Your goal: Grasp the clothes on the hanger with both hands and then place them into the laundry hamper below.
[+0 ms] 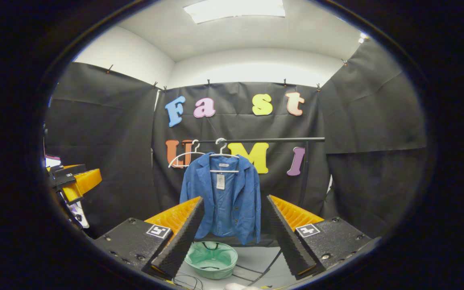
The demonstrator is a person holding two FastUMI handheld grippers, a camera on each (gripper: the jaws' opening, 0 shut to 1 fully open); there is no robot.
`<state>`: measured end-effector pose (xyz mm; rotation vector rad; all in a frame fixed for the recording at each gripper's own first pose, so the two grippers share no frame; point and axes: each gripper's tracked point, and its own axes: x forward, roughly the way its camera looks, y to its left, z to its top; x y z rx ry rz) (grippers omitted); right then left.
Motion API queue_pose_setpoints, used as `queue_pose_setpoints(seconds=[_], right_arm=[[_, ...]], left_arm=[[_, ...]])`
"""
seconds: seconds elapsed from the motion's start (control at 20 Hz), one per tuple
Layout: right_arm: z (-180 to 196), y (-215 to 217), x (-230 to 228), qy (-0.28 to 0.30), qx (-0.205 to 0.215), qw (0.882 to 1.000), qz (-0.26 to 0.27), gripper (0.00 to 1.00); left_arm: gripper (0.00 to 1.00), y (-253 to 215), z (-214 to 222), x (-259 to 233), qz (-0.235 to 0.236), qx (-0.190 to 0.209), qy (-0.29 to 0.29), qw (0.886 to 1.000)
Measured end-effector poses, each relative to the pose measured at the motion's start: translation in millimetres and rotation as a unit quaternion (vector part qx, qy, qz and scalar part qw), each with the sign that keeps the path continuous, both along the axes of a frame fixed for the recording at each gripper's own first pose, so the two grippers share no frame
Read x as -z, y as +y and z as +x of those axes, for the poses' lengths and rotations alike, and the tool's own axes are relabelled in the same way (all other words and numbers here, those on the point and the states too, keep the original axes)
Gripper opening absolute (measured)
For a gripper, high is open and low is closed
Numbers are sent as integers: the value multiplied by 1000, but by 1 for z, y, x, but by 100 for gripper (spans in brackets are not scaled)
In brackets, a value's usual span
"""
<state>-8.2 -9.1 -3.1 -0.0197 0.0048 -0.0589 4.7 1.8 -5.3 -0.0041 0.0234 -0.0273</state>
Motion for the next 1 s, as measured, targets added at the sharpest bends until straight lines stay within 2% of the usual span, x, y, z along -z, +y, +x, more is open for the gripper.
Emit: queue_pose_setpoints(seconds=[0.25,0.5,0.6,0.65,0.7,0.8,1.0], right_arm=[[2,-6,9,12,8,1000,-4,96],[26,-22,19,24,10,1000,-8,98],[46,-28,24,31,3,999,-8,98],[58,-32,26,33,-1,999,-7,96],[71,-36,27,34,-5,999,-5,96],[100,-49,32,39,-9,999,1,98],[170,-73,38,44,-18,999,5,98]], left_arm=[[100,-6,2,9,3,10,8,1000],[100,-18,25,19,7,9,13,1000],[96,-27,39,21,8,9,14,1000],[100,-32,48,23,7,9,13,1000],[96,-37,59,22,7,8,8,1000],[100,-50,83,24,9,4,7,1000],[100,-88,141,31,8,9,-3,1000]])
